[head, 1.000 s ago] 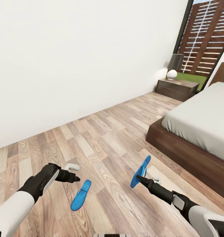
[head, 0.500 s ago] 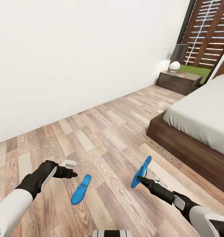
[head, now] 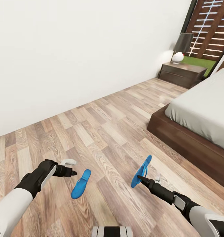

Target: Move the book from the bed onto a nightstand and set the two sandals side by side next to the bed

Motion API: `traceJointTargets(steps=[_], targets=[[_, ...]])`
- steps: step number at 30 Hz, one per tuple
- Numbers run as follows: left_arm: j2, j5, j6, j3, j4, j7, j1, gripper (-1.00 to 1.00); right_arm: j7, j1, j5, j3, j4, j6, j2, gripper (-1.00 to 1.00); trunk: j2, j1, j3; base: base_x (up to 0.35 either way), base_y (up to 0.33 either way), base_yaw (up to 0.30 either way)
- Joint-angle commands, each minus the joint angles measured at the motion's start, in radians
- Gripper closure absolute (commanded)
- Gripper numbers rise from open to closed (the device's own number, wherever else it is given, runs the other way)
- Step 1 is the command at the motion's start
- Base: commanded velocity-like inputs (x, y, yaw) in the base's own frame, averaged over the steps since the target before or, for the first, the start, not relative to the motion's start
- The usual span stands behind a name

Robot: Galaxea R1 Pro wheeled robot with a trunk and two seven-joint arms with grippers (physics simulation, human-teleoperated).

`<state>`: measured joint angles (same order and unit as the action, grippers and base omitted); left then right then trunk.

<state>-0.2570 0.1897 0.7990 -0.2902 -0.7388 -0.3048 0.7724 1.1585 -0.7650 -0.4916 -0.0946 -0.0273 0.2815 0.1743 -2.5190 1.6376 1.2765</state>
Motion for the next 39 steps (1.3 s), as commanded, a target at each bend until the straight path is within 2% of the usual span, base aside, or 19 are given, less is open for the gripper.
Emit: traceJointTargets(steps=[1, 39], targets=[[-0.001, 0.010, 0.005, -0.004, -0.001, 0.004, 0.001, -1.00, 0.010, 0.000, 0.003, -0.009, 0.000, 0.012, 0.000, 1.00, -0.001, 0.000, 0.005, 0.000, 0.000, 0.000], [0.010, 0.011, 0.005, -0.003, -0.034, 0.006, 0.001, -1.00, 0.029, 0.000, 0.005, -0.008, 0.001, 0.012, 0.005, 1.00, -0.009, 0.017, 0.152, 0.000, 0.000, 0.000]])
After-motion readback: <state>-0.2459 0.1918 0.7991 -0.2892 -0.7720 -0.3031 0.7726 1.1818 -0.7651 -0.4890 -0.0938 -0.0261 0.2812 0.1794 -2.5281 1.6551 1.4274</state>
